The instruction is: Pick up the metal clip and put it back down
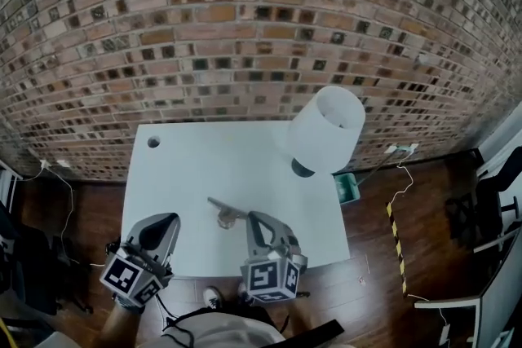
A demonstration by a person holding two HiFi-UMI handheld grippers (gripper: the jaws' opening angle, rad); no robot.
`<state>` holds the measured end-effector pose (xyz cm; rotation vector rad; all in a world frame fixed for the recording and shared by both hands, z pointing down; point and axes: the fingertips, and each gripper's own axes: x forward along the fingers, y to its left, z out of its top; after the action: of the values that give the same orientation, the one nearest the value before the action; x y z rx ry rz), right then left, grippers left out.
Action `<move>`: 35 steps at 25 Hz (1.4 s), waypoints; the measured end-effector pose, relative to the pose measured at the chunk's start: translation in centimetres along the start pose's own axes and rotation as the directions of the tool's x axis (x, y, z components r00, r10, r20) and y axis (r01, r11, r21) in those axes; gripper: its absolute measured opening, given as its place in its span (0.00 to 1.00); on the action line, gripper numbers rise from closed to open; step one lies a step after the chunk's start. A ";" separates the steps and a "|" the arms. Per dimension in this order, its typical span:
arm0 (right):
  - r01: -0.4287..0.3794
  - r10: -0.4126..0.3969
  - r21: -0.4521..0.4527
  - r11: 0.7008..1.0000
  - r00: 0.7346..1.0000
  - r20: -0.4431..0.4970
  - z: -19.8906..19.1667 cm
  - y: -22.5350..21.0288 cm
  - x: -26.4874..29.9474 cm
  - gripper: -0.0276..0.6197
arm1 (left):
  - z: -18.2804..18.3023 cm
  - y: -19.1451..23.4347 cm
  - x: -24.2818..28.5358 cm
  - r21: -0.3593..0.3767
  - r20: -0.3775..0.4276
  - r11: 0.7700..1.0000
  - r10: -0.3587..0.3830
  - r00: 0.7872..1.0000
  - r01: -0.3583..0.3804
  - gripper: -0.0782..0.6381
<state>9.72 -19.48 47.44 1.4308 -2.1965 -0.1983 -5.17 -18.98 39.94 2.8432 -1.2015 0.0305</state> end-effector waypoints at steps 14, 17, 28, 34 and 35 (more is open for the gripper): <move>-0.041 -0.152 0.539 0.841 0.939 0.309 5.3 -8.0 -8.0 0.01 | 2.6 0.7 -0.8 0.077 0.036 0.994 0.080 0.996 -0.082 0.12; -0.084 -0.096 0.509 0.856 0.943 0.318 5.3 -7.3 -7.7 0.01 | 2.7 0.8 -0.9 0.068 0.047 0.994 0.087 0.995 -0.090 0.12; -0.164 -0.007 0.457 0.874 0.936 0.351 7.8 -4.9 -6.7 0.01 | 3.3 0.7 -1.6 0.095 0.048 0.991 0.089 0.995 -0.093 0.12; -0.137 -0.027 0.472 0.871 0.945 0.325 8.5 -2.5 -8.6 0.01 | 3.4 -0.2 -4.3 0.101 0.022 0.993 0.054 0.998 -0.056 0.12; -0.129 -0.029 0.472 0.872 0.949 0.314 8.5 -2.0 -9.0 0.01 | 3.2 -0.5 -4.8 0.098 0.016 0.994 0.045 0.999 -0.047 0.12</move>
<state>10.05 -13.57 36.38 1.6936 -2.6772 0.1823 -8.22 -15.39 36.52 2.9028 -1.3035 0.0743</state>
